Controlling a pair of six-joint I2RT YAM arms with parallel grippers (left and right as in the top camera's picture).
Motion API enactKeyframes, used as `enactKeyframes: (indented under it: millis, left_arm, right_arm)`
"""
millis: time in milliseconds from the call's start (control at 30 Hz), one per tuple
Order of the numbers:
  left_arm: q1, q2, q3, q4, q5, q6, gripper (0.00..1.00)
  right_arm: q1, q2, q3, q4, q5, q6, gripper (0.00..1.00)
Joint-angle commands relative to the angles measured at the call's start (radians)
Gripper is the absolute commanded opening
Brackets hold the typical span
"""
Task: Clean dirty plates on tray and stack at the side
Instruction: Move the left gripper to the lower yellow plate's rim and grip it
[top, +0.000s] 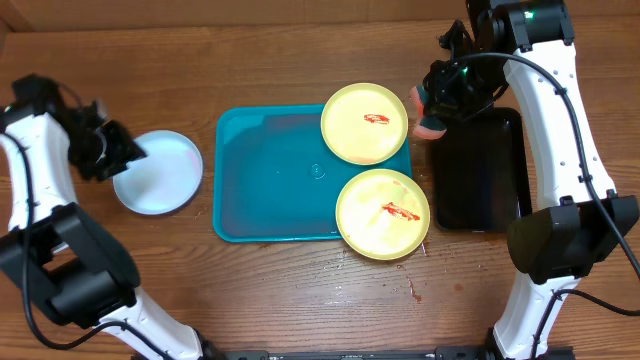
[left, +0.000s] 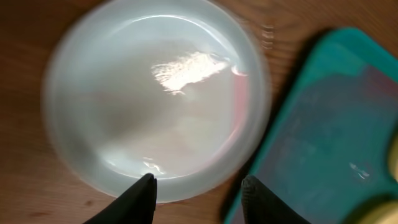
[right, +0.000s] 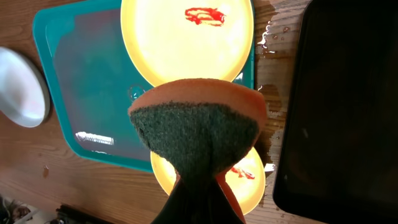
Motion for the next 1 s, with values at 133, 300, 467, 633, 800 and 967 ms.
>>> enactKeyframes:
  millis: [133,300,467,633,800,967]
  left_arm:
    - [-0.285,0.003,0.024,-0.026,0.258,0.048,0.46]
    - [-0.499,0.004,0.016,0.053,0.217,-0.073,0.47]
    - [-0.678,0.004,0.015,0.131,0.084,-0.202,0.51]
    - [-0.779,0.006,0.01,0.146,0.012,-0.261,0.5]
    - [-0.841,0.006,-0.029,0.155,0.012,-0.272,0.49]
    - [-0.886,0.006,-0.113,0.181,0.016,-0.273,0.55]
  right_arm:
    - [0.003,-0.04,0.008,0.003,-0.007,-0.008,0.04]
    - [0.003,-0.04,0.008,0.003,-0.007,-0.008,0.04]
    - [0.003,-0.04,0.008,0.003,-0.007,-0.008,0.04]
    - [0.003,-0.04,0.008,0.003,-0.007,-0.008,0.04]
    - [0.003,-0.04,0.008,0.004,-0.007,-0.008,0.04]
    - [0.003,-0.04,0.008,0.002,-0.007,-0.008,0.04]
